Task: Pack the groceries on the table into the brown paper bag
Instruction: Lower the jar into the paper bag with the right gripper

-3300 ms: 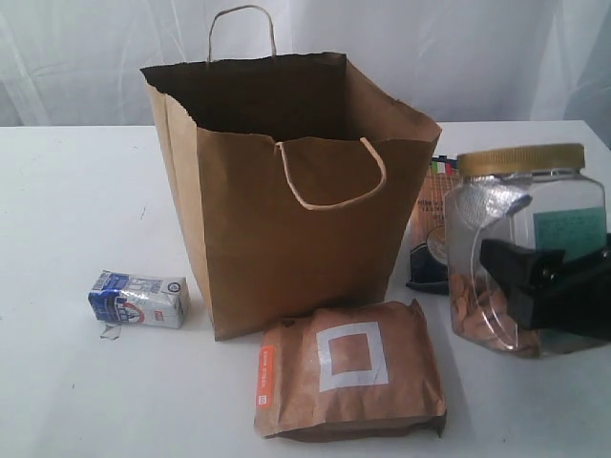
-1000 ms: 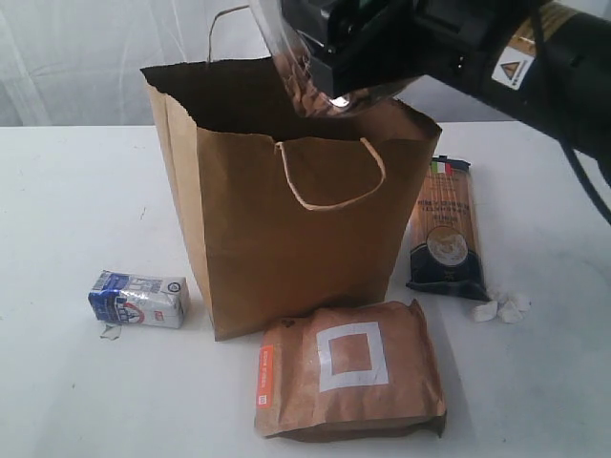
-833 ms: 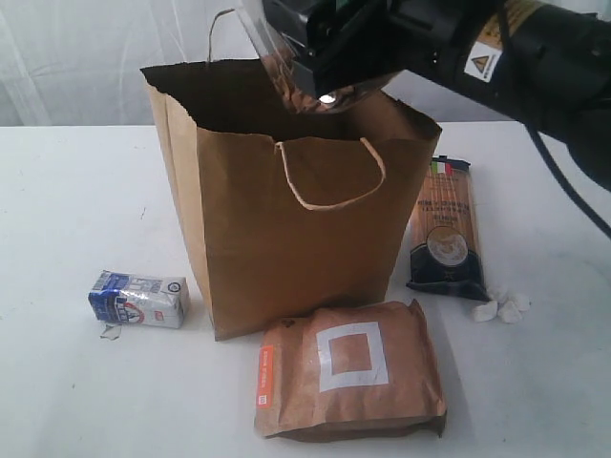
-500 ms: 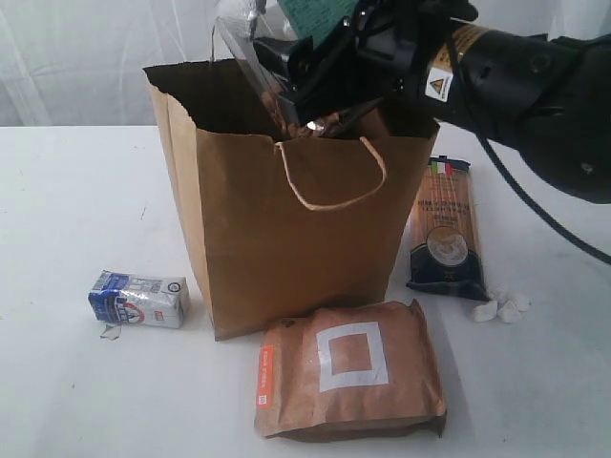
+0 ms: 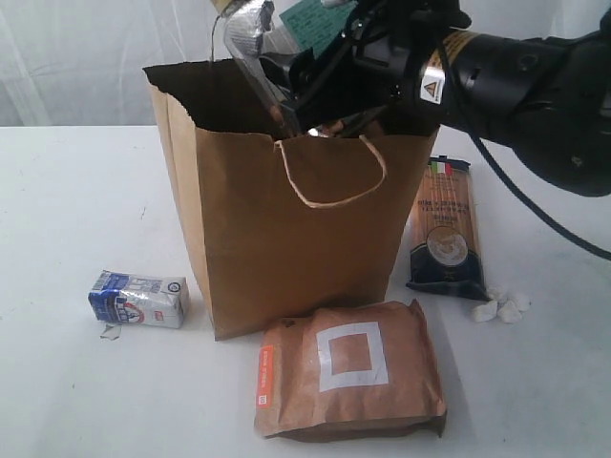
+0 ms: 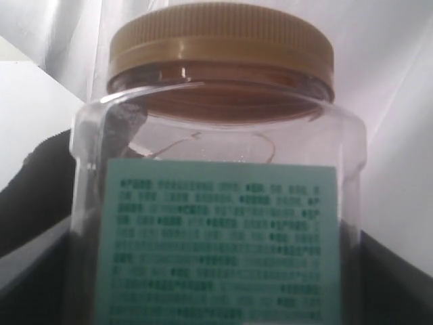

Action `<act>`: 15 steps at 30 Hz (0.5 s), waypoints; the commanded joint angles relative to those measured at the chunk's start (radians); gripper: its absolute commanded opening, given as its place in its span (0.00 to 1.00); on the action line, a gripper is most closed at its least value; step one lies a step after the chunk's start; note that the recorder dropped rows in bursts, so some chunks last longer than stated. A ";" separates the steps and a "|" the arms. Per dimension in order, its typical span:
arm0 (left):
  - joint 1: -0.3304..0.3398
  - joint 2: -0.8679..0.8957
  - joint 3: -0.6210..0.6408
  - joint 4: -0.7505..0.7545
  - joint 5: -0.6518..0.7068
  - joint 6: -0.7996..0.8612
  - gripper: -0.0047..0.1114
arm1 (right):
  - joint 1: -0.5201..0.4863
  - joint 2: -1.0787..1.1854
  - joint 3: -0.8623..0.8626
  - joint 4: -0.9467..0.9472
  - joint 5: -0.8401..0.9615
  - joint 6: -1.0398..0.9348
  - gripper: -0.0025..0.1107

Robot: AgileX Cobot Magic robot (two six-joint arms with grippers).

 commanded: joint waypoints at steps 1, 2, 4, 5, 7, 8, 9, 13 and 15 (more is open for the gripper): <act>0.002 -0.007 0.005 -0.003 -0.001 -0.006 0.04 | 0.001 -0.018 -0.018 0.011 -0.022 0.079 0.52; 0.002 -0.007 0.005 -0.003 -0.001 -0.006 0.04 | 0.001 -0.021 -0.018 0.011 -0.022 0.091 0.57; 0.002 -0.007 0.005 -0.003 -0.001 -0.006 0.04 | 0.001 -0.032 -0.018 0.011 -0.022 0.092 0.62; 0.002 -0.007 0.005 -0.003 -0.001 -0.006 0.04 | 0.001 -0.041 -0.018 0.011 -0.022 0.092 0.62; 0.002 -0.007 0.005 -0.003 -0.001 -0.006 0.04 | 0.001 -0.047 -0.018 0.009 -0.027 0.090 0.62; 0.002 -0.007 0.005 -0.003 -0.001 -0.006 0.04 | 0.001 -0.047 -0.018 0.009 -0.027 0.090 0.62; 0.002 -0.007 0.005 -0.003 -0.001 -0.006 0.04 | 0.001 -0.047 -0.018 0.009 -0.023 0.090 0.62; 0.002 -0.007 0.005 -0.003 -0.001 -0.006 0.04 | 0.001 -0.047 -0.018 0.007 -0.019 0.090 0.66; 0.002 -0.007 0.005 -0.003 -0.001 -0.006 0.04 | 0.001 -0.047 -0.018 0.007 -0.019 0.090 0.66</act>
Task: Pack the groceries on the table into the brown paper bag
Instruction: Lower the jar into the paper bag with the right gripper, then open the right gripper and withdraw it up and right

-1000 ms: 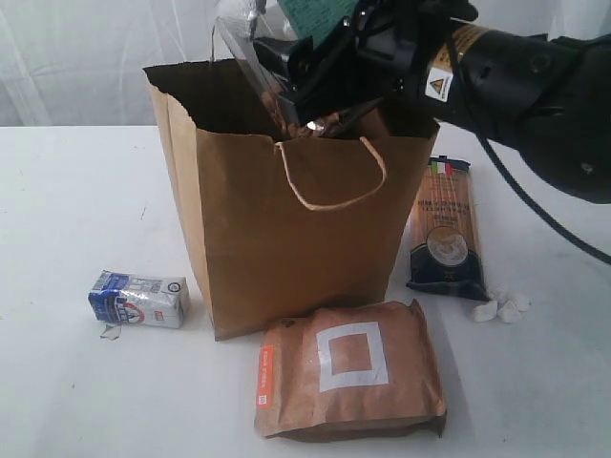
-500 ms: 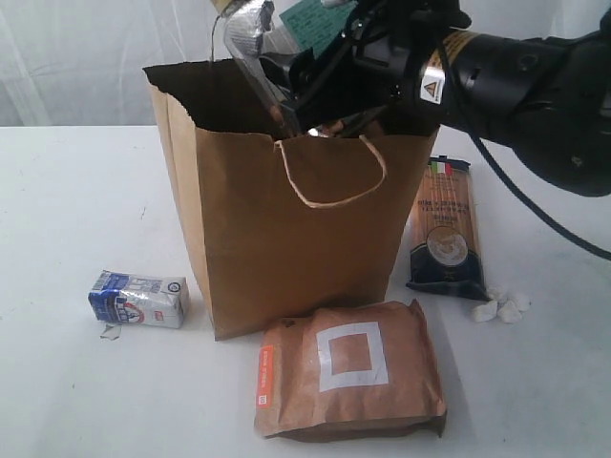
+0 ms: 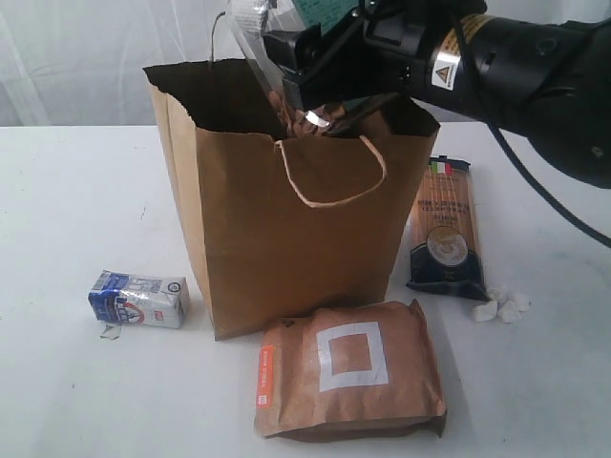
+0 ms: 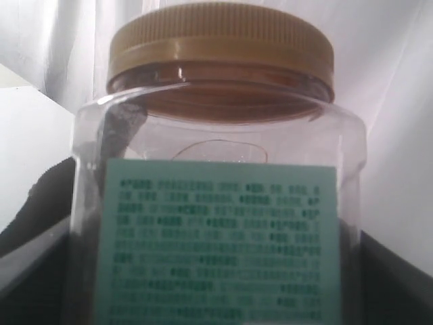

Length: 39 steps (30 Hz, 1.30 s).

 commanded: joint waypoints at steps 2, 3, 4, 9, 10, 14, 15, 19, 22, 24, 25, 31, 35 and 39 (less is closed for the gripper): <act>0.002 -0.007 0.005 -0.003 -0.001 -0.006 0.04 | 0.001 -0.018 -0.012 0.005 -0.036 0.004 0.66; 0.002 -0.007 0.005 -0.003 -0.001 -0.006 0.04 | 0.001 -0.020 -0.012 0.005 -0.035 0.007 0.66; 0.002 -0.007 0.005 -0.003 -0.001 -0.006 0.04 | 0.001 -0.020 -0.012 0.005 -0.033 0.011 0.66; 0.002 -0.007 0.005 -0.003 -0.001 -0.006 0.04 | 0.001 -0.020 -0.012 0.005 -0.040 0.035 0.80; 0.002 -0.007 0.005 -0.003 -0.001 -0.006 0.04 | 0.001 -0.020 -0.012 0.007 -0.040 0.036 0.86; 0.002 -0.007 0.005 -0.003 -0.001 -0.006 0.04 | 0.001 -0.020 -0.012 0.007 -0.044 0.048 0.94; 0.002 -0.007 0.005 -0.003 -0.001 -0.006 0.04 | 0.001 -0.020 -0.012 0.007 -0.047 0.048 0.94; 0.002 -0.007 0.005 -0.003 -0.001 -0.006 0.04 | 0.005 -0.032 -0.012 0.007 -0.099 0.046 0.94; 0.002 -0.007 0.005 -0.003 -0.001 -0.006 0.04 | 0.025 -0.062 -0.012 0.005 -0.073 0.044 0.94; 0.002 -0.007 0.005 -0.003 -0.001 -0.006 0.04 | 0.029 -0.075 -0.012 0.005 -0.015 0.040 0.94; 0.002 -0.007 0.005 -0.003 -0.001 -0.006 0.04 | 0.029 -0.083 -0.012 0.005 0.027 0.040 0.94; 0.002 -0.007 0.005 -0.003 -0.001 -0.006 0.04 | 0.020 -0.156 -0.008 0.005 0.268 0.019 0.94; 0.002 -0.007 0.005 -0.003 -0.001 -0.006 0.04 | -0.005 -0.224 0.011 0.005 0.285 0.023 0.94; 0.002 -0.007 0.005 -0.003 -0.001 -0.006 0.04 | -0.045 -0.296 0.030 0.009 0.320 0.023 0.94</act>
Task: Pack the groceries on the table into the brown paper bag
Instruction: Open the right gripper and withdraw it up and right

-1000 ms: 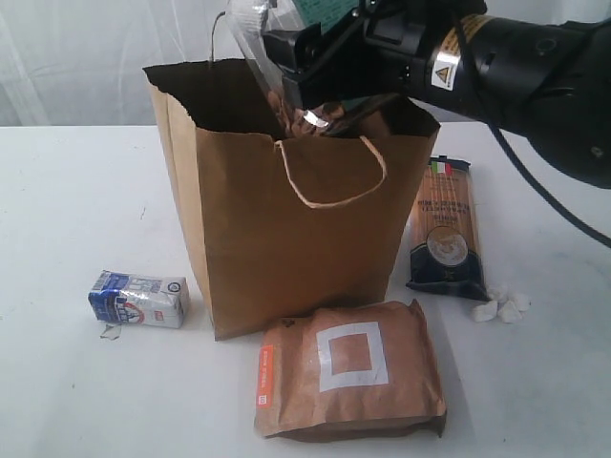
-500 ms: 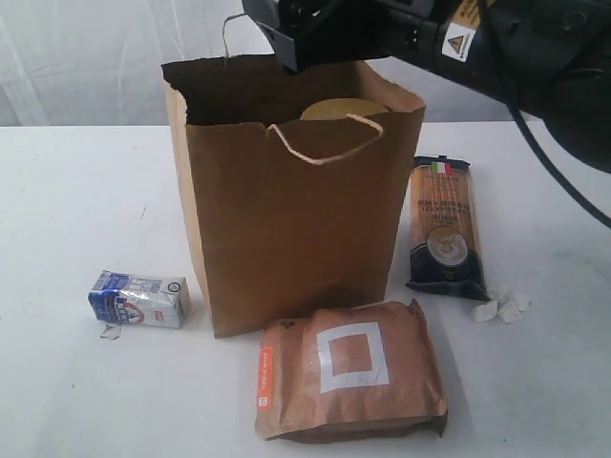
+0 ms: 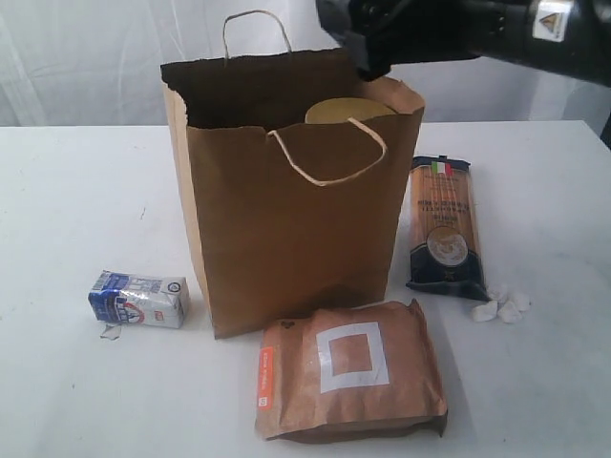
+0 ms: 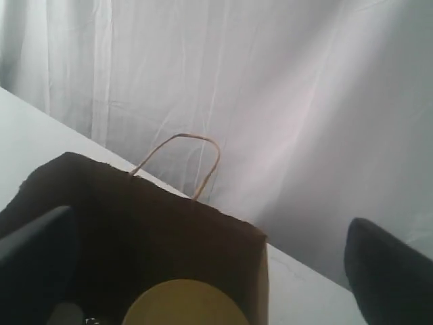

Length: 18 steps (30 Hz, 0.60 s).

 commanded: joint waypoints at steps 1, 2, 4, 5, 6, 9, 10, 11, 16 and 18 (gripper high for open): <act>0.002 -0.007 0.005 -0.003 -0.001 -0.006 0.04 | -0.048 -0.081 0.024 0.012 0.050 -0.008 0.94; 0.002 -0.007 0.005 -0.003 -0.001 -0.006 0.04 | -0.063 -0.099 0.031 0.019 0.068 -0.008 0.94; 0.002 -0.007 0.005 -0.003 -0.001 -0.006 0.04 | -0.092 -0.134 0.048 0.030 0.109 -0.008 0.94; 0.002 -0.007 0.005 -0.003 -0.001 -0.006 0.04 | -0.107 -0.155 0.057 0.030 0.136 -0.005 0.94; 0.002 -0.007 0.005 -0.003 -0.001 -0.006 0.04 | -0.119 -0.176 0.067 0.030 0.160 0.001 0.94; 0.002 -0.007 0.005 -0.003 -0.001 -0.006 0.04 | -0.152 -0.238 0.092 0.032 0.253 0.025 0.94; 0.002 -0.007 0.005 -0.003 -0.001 -0.006 0.04 | -0.161 -0.260 0.099 0.032 0.277 0.025 0.94; 0.002 -0.007 0.005 -0.003 -0.001 -0.006 0.04 | -0.167 -0.281 0.108 0.032 0.297 0.030 0.94; 0.002 -0.007 0.005 -0.003 -0.001 -0.006 0.04 | -0.176 -0.378 0.133 0.032 0.366 0.072 0.94; 0.002 -0.007 0.005 -0.003 -0.001 -0.006 0.04 | -0.176 -0.401 0.141 0.036 0.397 0.071 0.94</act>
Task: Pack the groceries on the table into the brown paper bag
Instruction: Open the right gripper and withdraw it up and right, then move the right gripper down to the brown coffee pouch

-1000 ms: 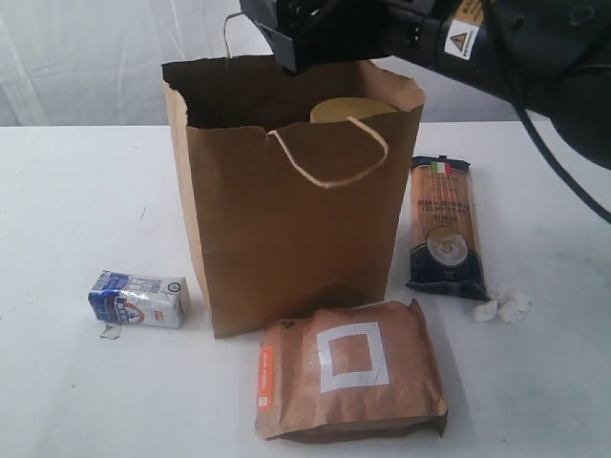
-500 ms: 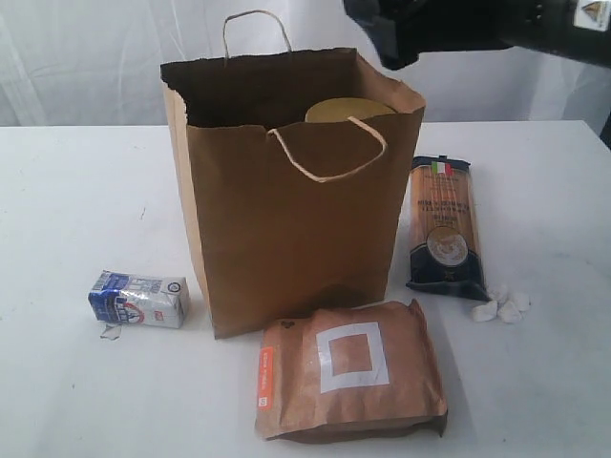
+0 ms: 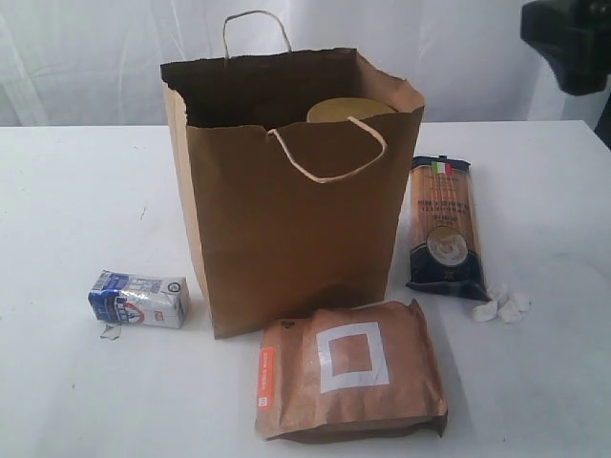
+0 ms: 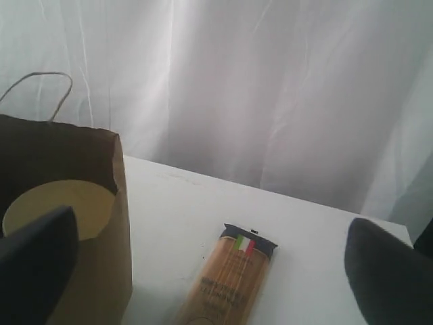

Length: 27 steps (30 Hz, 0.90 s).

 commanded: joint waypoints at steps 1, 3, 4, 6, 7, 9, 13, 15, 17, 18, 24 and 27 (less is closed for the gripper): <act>0.002 -0.007 0.005 -0.003 -0.001 -0.006 0.04 | -0.007 -0.062 0.022 0.018 0.076 0.028 0.94; 0.002 -0.007 0.005 -0.003 -0.001 -0.006 0.04 | -0.007 -0.068 0.023 0.028 0.150 0.047 0.94; 0.002 -0.007 0.005 -0.003 -0.001 -0.006 0.04 | -0.007 -0.069 0.023 0.031 0.206 0.052 0.94; 0.002 -0.007 0.005 -0.003 -0.001 -0.006 0.04 | -0.007 -0.069 0.023 0.034 0.288 0.051 0.94; 0.002 -0.007 0.005 -0.003 -0.001 -0.006 0.04 | -0.007 -0.069 0.023 0.044 0.327 0.049 0.94; 0.002 -0.007 0.005 -0.003 -0.001 -0.006 0.04 | -0.007 -0.069 0.023 0.078 0.397 0.011 0.94; 0.002 -0.007 0.005 -0.003 -0.001 -0.006 0.04 | -0.007 -0.069 0.023 0.190 0.541 -0.202 0.94; 0.002 -0.007 0.005 -0.003 -0.001 -0.006 0.04 | -0.002 -0.067 0.023 0.278 0.573 -0.377 0.94; 0.002 -0.007 0.005 -0.003 -0.001 -0.006 0.04 | 0.007 -0.051 0.023 0.386 0.588 -0.539 0.94; 0.002 -0.007 0.005 -0.003 -0.001 -0.006 0.04 | 0.013 -0.038 0.023 0.442 0.588 -0.595 0.94; 0.002 -0.007 0.005 -0.003 -0.001 -0.006 0.04 | 0.089 0.105 0.028 0.647 0.636 -0.872 0.94; 0.002 -0.007 0.005 -0.003 -0.001 -0.006 0.04 | 0.139 0.182 0.055 0.689 0.634 -0.954 0.94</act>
